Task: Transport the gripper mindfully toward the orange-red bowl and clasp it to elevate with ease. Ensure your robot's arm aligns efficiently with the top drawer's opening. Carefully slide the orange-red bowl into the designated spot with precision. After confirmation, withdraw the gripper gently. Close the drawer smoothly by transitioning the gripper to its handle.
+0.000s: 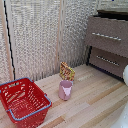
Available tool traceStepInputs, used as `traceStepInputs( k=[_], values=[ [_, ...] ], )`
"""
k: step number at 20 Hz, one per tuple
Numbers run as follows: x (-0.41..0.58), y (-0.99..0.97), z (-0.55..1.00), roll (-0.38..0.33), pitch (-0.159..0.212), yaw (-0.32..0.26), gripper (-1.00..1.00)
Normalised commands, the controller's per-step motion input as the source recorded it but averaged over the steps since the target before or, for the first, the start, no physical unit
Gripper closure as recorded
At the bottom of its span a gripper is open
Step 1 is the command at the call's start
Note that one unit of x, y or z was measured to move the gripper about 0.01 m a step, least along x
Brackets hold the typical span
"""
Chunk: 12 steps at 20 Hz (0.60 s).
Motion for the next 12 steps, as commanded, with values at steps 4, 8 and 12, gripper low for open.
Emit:
traceStepInputs(
  k=[4, 8, 12],
  values=[
    [-0.045, 0.23, -0.24, -0.314, 0.153, 0.12, -1.0],
    [0.002, 0.29, -0.38, -0.342, 0.105, 0.096, -1.0],
    [0.187, 0.27, -0.46, -0.366, 0.012, 0.103, -1.0]
  ],
)
